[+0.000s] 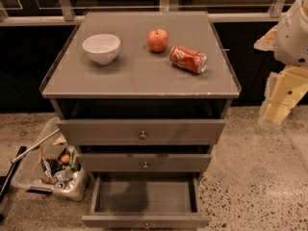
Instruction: Close bottom drawer
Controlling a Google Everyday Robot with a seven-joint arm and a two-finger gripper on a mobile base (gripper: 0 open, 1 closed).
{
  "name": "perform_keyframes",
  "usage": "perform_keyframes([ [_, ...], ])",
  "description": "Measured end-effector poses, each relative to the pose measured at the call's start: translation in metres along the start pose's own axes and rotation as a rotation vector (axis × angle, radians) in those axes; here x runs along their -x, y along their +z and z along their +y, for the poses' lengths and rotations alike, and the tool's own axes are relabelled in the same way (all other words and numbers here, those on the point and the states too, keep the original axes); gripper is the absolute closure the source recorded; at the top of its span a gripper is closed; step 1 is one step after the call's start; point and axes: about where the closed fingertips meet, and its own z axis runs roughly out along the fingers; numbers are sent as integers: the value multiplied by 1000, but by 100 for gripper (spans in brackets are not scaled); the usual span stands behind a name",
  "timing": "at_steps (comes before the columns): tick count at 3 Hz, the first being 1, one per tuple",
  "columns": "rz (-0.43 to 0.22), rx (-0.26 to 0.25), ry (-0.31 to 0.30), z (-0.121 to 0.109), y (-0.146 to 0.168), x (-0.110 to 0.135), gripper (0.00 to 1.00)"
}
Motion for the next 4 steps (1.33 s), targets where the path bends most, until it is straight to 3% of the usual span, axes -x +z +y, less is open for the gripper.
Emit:
perform_keyframes([
  [1,0,0,0,0,0,0,0],
  [2,-20,23,-11,12,21,1,0],
  [4,-107,90,-16,52,111,-6,0],
])
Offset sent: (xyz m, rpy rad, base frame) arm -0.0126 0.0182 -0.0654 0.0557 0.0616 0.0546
